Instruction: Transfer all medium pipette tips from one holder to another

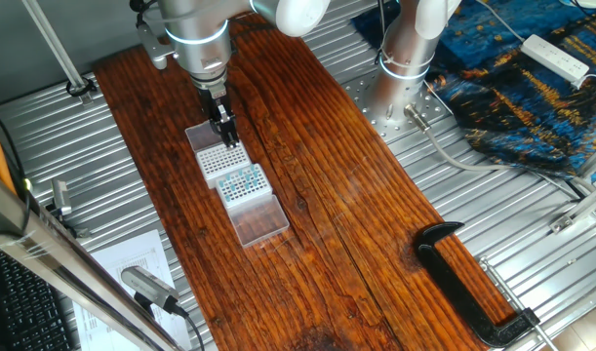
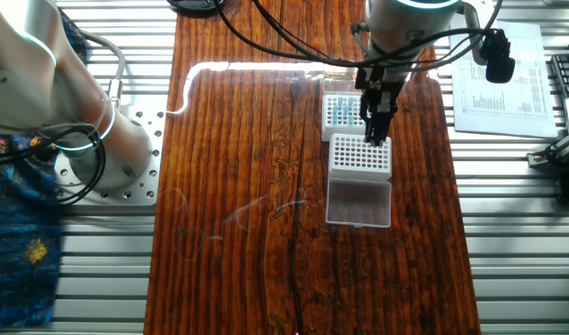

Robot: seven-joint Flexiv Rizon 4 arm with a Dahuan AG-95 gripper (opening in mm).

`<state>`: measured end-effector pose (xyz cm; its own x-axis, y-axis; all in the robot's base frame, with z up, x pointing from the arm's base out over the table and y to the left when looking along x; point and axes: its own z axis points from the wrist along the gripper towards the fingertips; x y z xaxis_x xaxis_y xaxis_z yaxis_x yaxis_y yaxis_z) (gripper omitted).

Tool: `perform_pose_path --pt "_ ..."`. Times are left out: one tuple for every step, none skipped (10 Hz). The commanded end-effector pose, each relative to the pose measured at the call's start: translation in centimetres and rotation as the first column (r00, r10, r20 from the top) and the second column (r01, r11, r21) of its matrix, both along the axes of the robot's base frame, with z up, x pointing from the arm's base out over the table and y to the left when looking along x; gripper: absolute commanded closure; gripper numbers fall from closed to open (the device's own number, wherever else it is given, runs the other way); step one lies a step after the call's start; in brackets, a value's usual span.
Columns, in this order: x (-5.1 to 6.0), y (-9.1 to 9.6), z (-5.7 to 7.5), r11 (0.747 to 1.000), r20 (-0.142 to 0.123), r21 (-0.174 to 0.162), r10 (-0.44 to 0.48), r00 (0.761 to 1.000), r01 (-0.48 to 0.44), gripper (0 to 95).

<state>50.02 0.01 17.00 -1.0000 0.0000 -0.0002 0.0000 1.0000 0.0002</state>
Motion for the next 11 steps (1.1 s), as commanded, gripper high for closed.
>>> perform_pose_path --pt "-0.02 -0.01 0.0 1.0 0.003 -0.015 0.013 1.0 -0.013 95.0" --pt "-0.02 -0.01 0.0 1.0 0.003 -0.016 0.013 1.0 -0.013 95.0" --pt "-0.02 -0.01 0.0 1.0 0.003 -0.016 0.013 1.0 -0.013 95.0" --pt "-0.02 -0.01 0.0 1.0 0.002 -0.017 0.013 1.0 -0.013 95.0" --pt "-0.02 -0.01 0.0 1.0 0.002 -0.017 0.013 1.0 -0.013 95.0" --pt "-0.02 -0.01 0.0 1.0 0.002 -0.017 0.013 1.0 -0.013 95.0" --pt "-0.02 -0.01 0.0 1.0 0.002 -0.018 0.013 1.0 -0.013 95.0" --pt "-0.02 -0.01 0.01 1.0 0.002 -0.019 0.013 1.0 -0.013 95.0" --pt "-0.02 -0.01 0.01 1.0 0.002 -0.023 0.013 1.0 -0.013 95.0" --pt "-0.02 -0.01 0.01 1.0 0.002 -0.028 0.013 1.0 -0.013 95.0" --pt "-0.02 -0.01 0.01 1.0 0.002 -0.027 0.013 1.0 -0.013 95.0"
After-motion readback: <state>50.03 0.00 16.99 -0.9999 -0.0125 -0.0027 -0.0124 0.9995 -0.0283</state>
